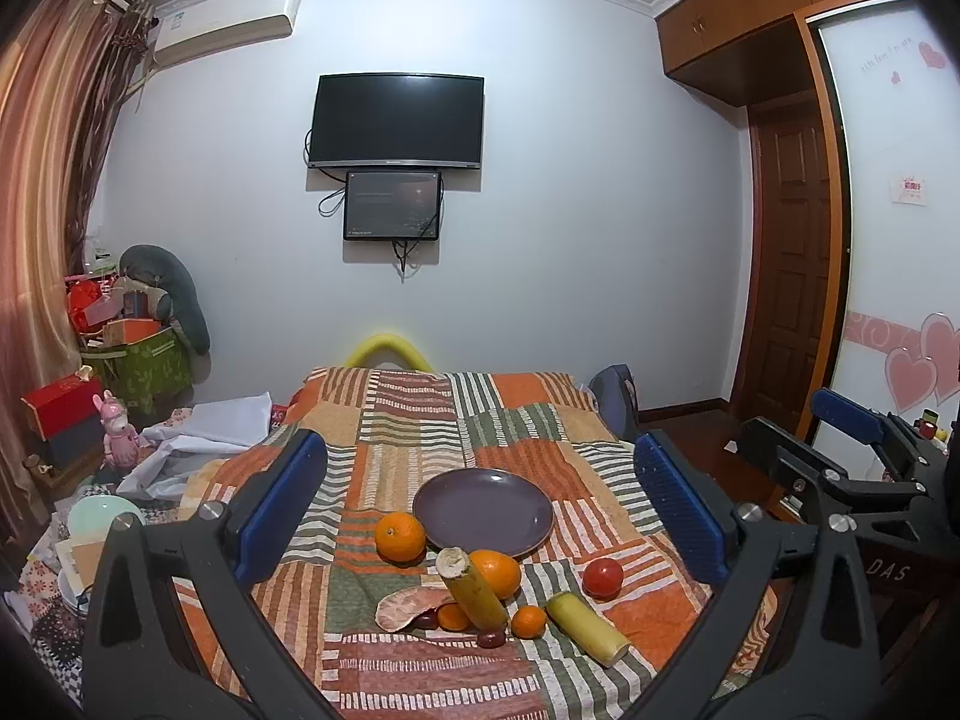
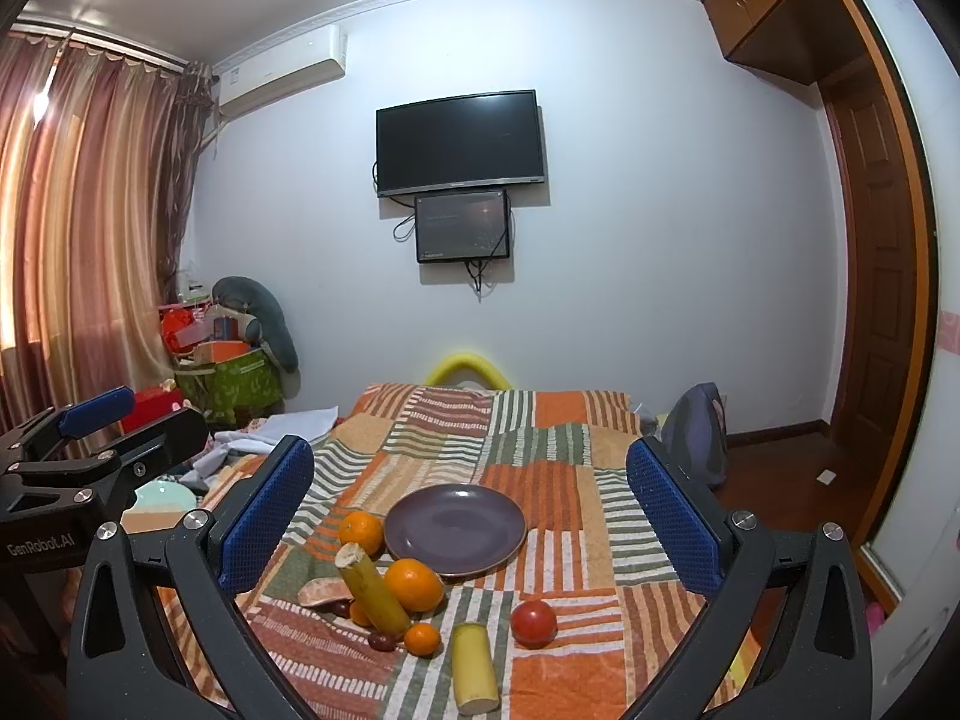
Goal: Organize fruits
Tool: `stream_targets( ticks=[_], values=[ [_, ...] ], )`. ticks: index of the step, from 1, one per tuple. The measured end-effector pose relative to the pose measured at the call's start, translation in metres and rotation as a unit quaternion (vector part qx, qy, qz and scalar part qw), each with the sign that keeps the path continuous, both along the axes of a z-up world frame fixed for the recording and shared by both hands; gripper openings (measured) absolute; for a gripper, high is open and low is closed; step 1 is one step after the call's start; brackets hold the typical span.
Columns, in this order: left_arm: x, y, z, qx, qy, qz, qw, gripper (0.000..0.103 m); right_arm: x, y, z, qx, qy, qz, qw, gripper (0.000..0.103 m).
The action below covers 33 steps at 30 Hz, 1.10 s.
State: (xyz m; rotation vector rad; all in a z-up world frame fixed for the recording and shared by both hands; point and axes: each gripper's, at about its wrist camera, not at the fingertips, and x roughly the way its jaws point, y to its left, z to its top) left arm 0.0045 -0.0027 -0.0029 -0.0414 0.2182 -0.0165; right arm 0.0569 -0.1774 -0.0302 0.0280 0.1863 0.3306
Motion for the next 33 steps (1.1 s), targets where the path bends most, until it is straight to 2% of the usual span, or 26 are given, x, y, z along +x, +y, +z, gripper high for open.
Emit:
stream_targets(
  ticks=[28,33],
  values=[
    [0.0000,0.0050,0.0029,-0.005,0.002,0.001,1.0000,0.103,-0.0006,0.0007,0.0014,-0.002,-0.003,0.002,1.000,0.103],
    [0.0071,0.0048,-0.0014,-0.004,0.016,-0.003,0.9999,0.103,0.0063,0.0024,-0.0024,-0.006,0.002,0.007,1.000,0.103]
  ],
)
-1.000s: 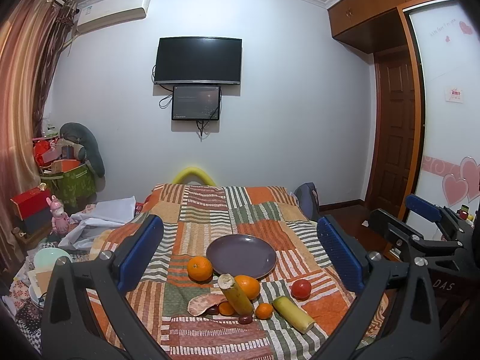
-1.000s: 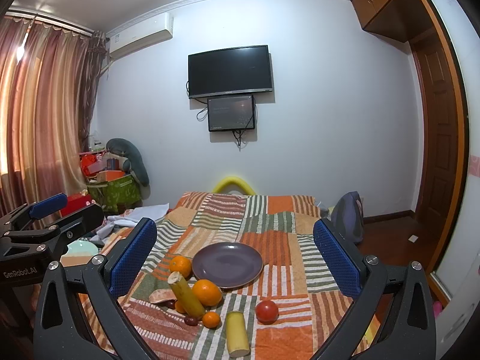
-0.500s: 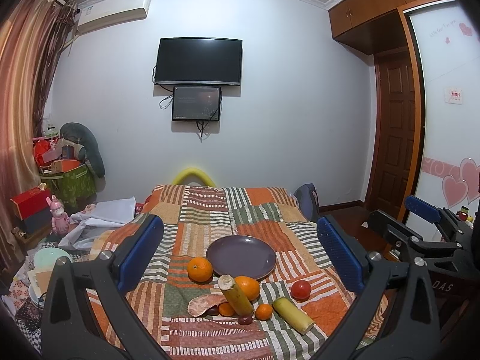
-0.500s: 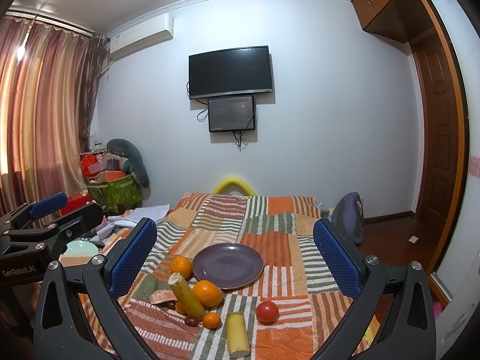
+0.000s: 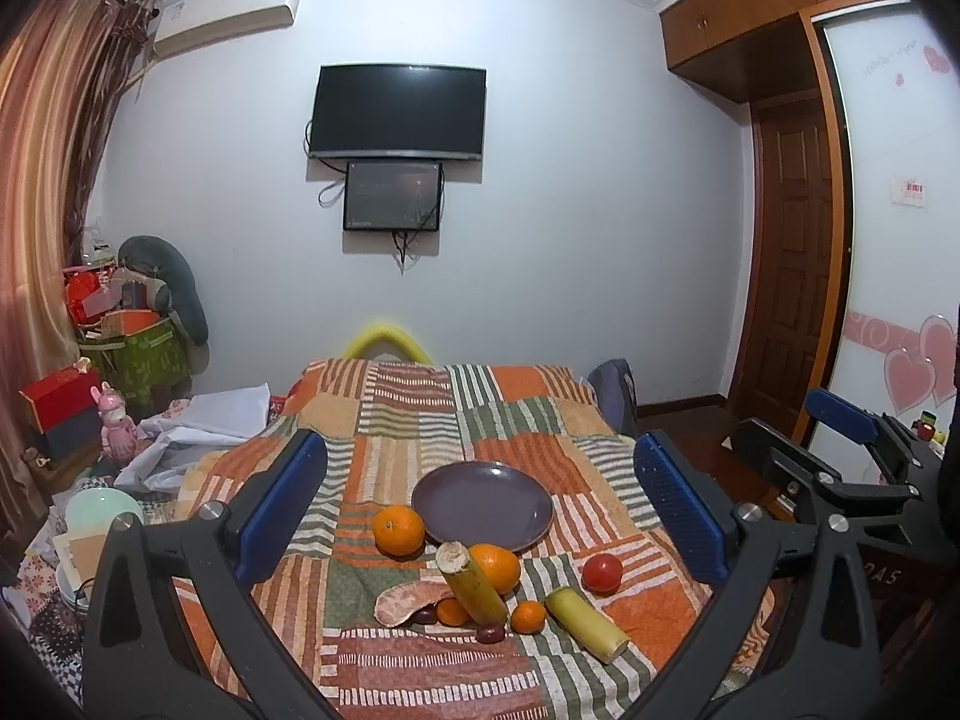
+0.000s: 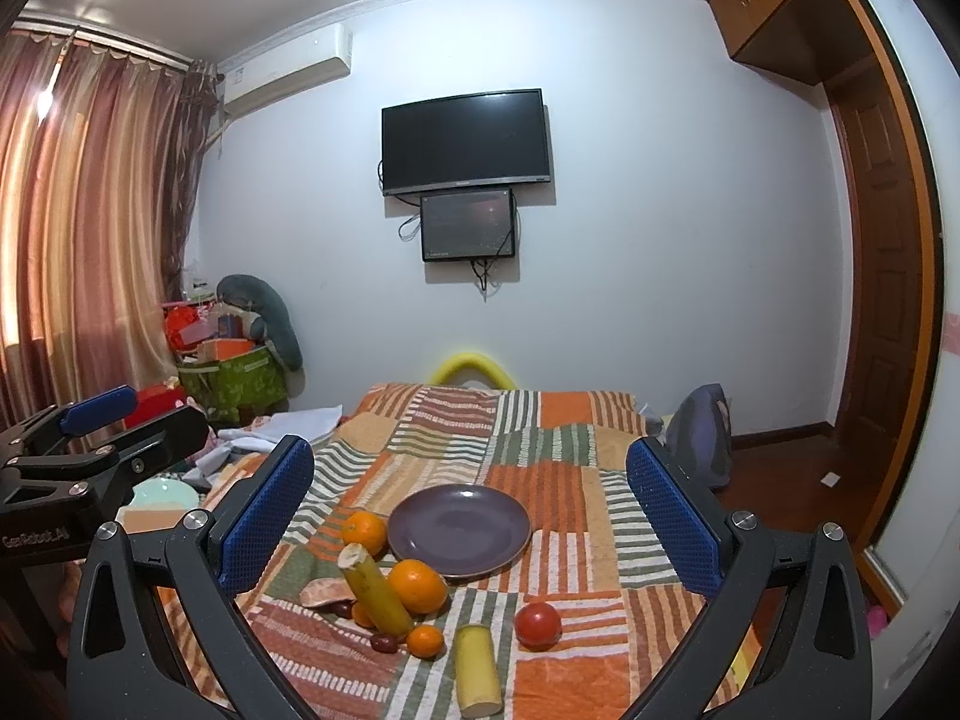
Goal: Organize fruits
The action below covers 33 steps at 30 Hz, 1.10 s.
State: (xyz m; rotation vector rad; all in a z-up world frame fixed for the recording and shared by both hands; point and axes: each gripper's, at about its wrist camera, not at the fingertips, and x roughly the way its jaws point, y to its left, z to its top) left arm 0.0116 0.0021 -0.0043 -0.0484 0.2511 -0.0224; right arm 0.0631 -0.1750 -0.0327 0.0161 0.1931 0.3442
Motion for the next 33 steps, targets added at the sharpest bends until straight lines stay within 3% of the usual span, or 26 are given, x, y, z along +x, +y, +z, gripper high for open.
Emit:
stream_targets(
  ticks=[6,14,17,21,23,27,33],
  values=[
    [0.014,0.003,-0.017,0.005,0.025,0.001,0.9997,0.103,0.024,0.005,-0.019,-0.026,0.044,0.023,0.998,0.103],
    [0.048,0.014,-0.052,0.005,0.093,-0.006,0.9957,0.103,0.056,-0.002,-0.061,-0.047,0.123,0.026,0.991,0.101],
    [0.061,0.014,-0.068,0.018,0.115,0.000,0.9932,0.087,0.066,-0.004,-0.073,-0.053,0.152,0.026,0.987,0.090],
    [0.078,0.018,-0.088,0.004,0.156,-0.014,0.9876,0.070,0.080,-0.007,-0.090,-0.060,0.194,0.032,0.979,0.072],
    [0.089,0.019,-0.102,-0.003,0.182,-0.017,0.9831,0.062,0.084,-0.007,-0.094,-0.063,0.208,0.034,0.976,0.068],
    [0.104,0.022,-0.123,-0.024,0.217,-0.031,0.9753,0.054,0.096,-0.003,-0.111,-0.064,0.242,0.047,0.967,0.067],
    [0.123,0.018,-0.148,-0.022,0.252,-0.042,0.9665,0.054,0.109,0.006,-0.136,-0.075,0.281,0.063,0.955,0.067]
  ],
)
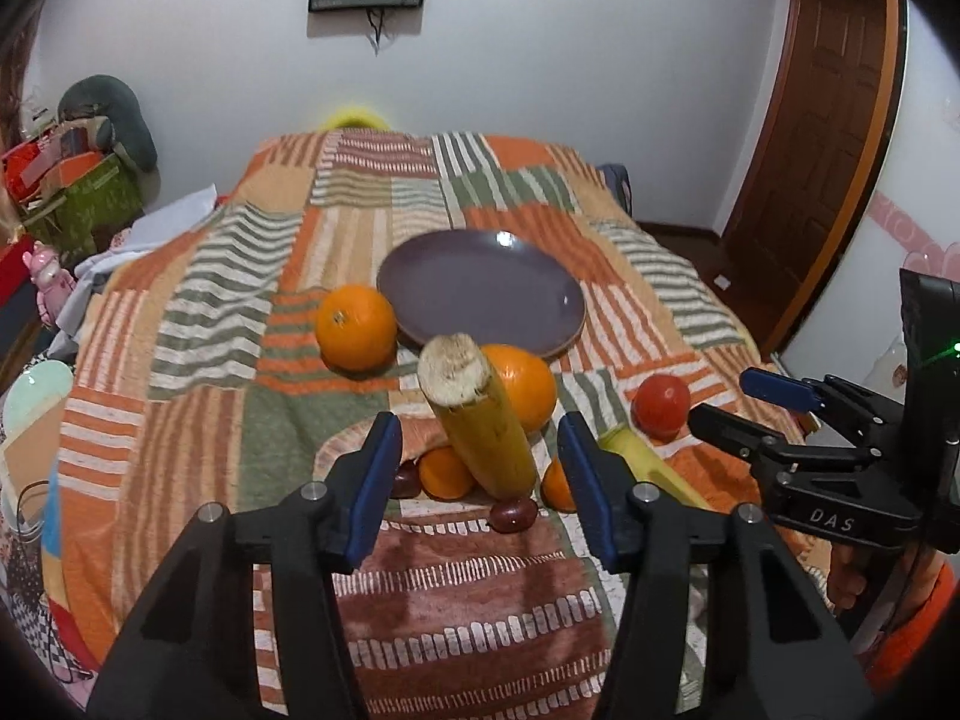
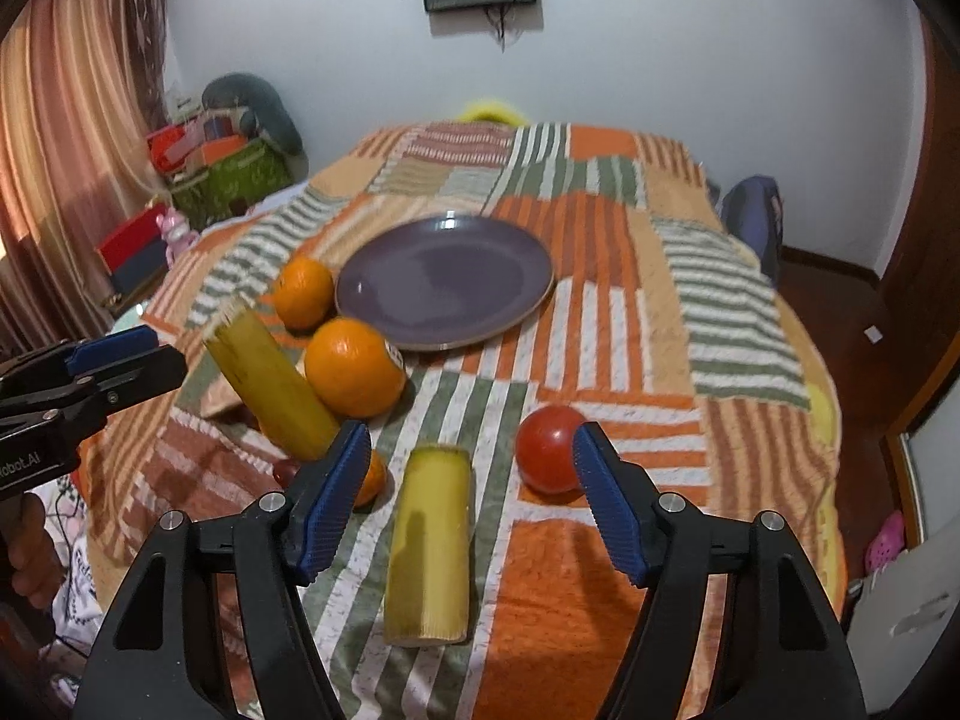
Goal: Organize fruits
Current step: 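Grasp a yellow corn cob with the right tool while the left tool grasps the other corn cob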
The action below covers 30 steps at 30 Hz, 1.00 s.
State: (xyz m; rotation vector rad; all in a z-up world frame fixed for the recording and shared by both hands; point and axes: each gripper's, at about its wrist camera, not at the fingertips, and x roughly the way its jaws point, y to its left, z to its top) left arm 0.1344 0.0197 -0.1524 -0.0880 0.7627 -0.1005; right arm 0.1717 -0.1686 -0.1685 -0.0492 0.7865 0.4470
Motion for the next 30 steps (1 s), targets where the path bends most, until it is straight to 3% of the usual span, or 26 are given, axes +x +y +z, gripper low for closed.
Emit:
stream_targets(
  ticks=[11,18,23,30],
  values=[
    [0.030,0.001,-0.024,-0.013,0.026,-0.006,0.9996,0.049,0.026,0.014,-0.043,0.002,0.083,0.030,0.996,0.044],
    [0.044,0.001,-0.034,-0.020,0.034,-0.010,0.9992,0.041,0.027,0.020,-0.051,0.004,0.101,0.052,0.994,0.040],
    [0.047,-0.001,-0.035,-0.018,0.027,-0.012,0.9994,0.041,0.033,0.024,-0.061,0.011,0.117,0.059,0.991,0.039],
    [0.045,-0.001,-0.031,-0.025,0.024,-0.021,0.9992,0.037,0.032,0.019,-0.055,0.012,0.097,0.046,0.994,0.036]
  ],
)
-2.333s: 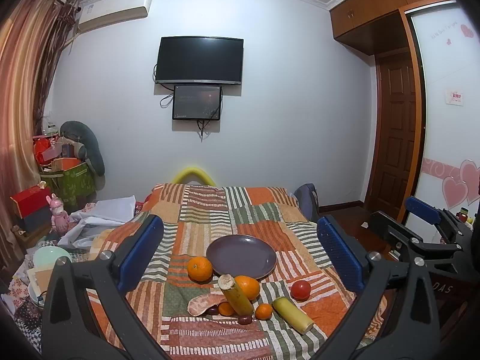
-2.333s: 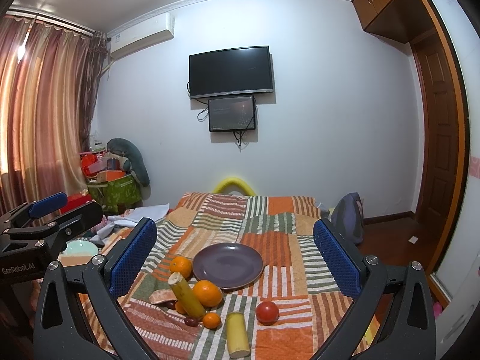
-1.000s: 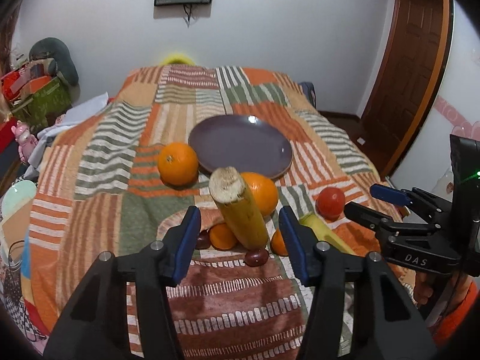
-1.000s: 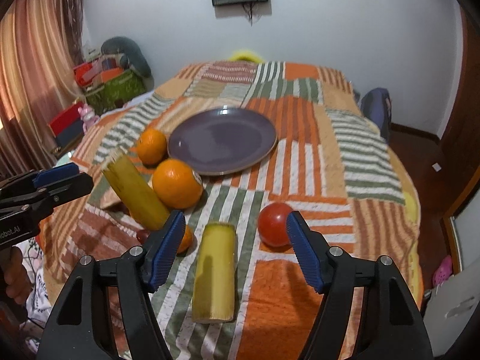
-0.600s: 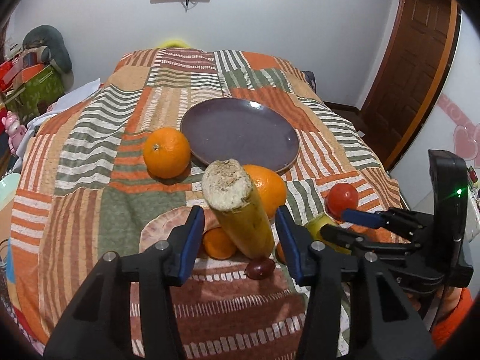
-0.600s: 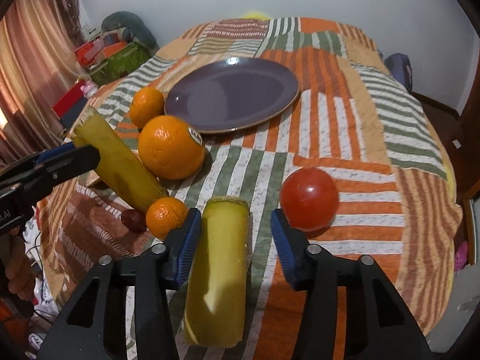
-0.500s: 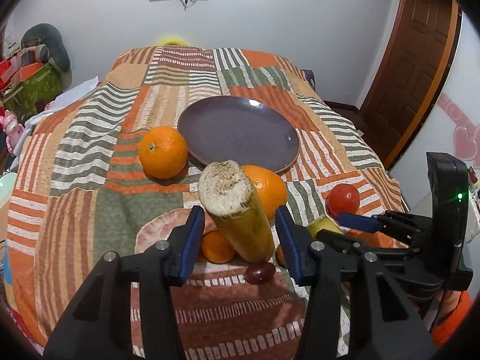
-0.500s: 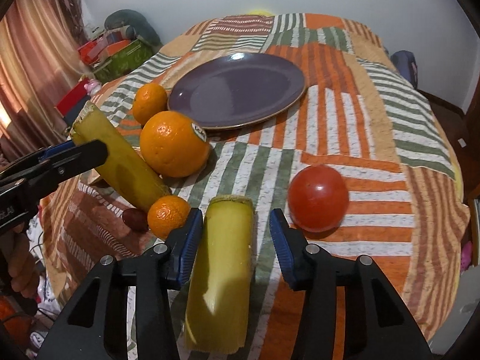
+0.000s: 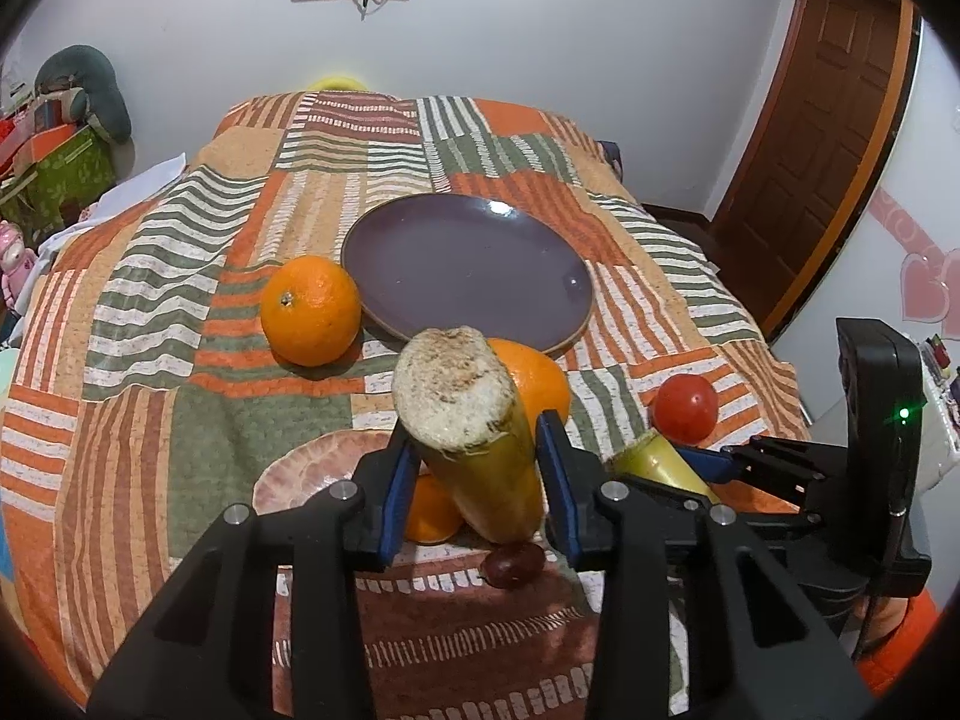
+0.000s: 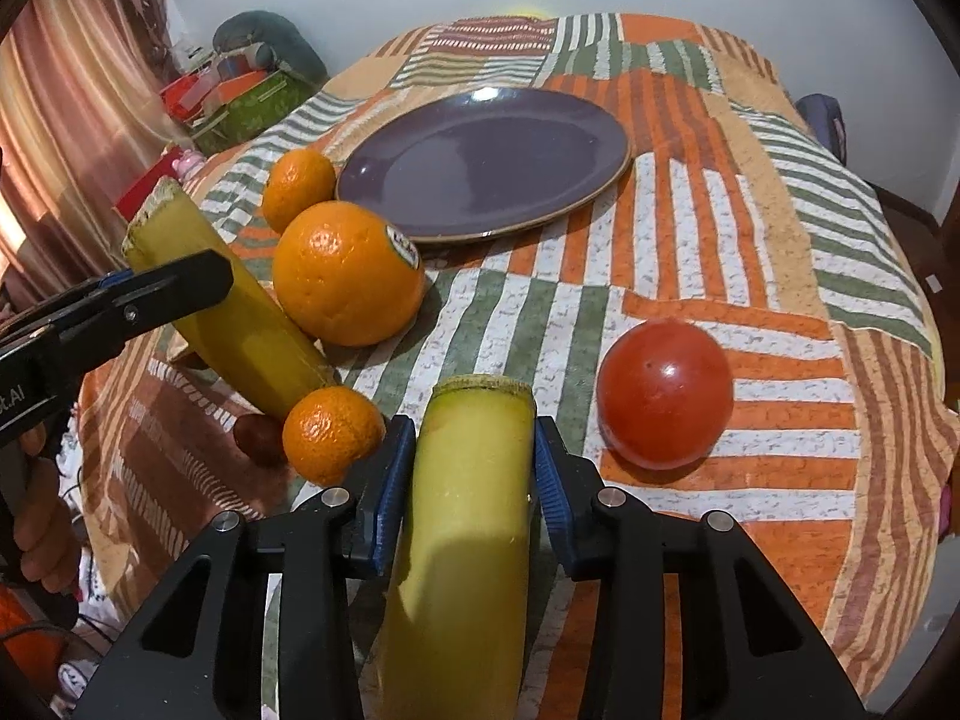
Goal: Organize fruits
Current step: 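Grasp a yellow corn cob with the right tool while the left tool grasps the other corn cob, then carry both corn cobs onto the purple plate and open both tools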
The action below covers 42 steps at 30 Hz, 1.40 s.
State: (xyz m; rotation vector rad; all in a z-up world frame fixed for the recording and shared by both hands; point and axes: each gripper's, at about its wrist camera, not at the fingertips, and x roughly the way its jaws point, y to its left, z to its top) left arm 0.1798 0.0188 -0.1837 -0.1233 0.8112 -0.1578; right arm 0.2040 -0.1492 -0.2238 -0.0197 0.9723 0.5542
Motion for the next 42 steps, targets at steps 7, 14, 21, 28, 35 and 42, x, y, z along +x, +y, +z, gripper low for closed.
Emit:
stream_targets(
  ticks=[7,14,21,28,35,42],
  values=[
    [-0.011,-0.010,0.015,0.022,-0.021,-0.004,0.9995,0.035,-0.007,-0.011,0.031,0.013,-0.049,-0.024,0.998,0.035],
    [-0.023,-0.005,0.043,0.023,-0.055,0.008,0.9982,0.035,-0.012,-0.018,0.063,0.016,-0.099,-0.039,0.994,0.034],
    [-0.029,0.005,0.067,0.030,-0.085,0.024,0.9956,0.035,-0.013,-0.019,0.084,0.023,-0.135,-0.046,0.989,0.033],
    [-0.021,0.016,0.084,0.036,-0.104,0.035,0.9933,0.035,-0.007,-0.013,0.102,0.024,-0.168,-0.048,0.984,0.033],
    [-0.003,0.022,0.090,0.051,-0.115,0.040,0.9913,0.035,0.007,-0.010,0.113,0.023,-0.191,-0.049,0.980,0.033],
    [0.025,0.025,0.080,0.056,-0.102,0.033,0.9927,0.035,0.029,-0.002,0.109,0.015,-0.193,-0.046,0.980,0.033]
  ],
)
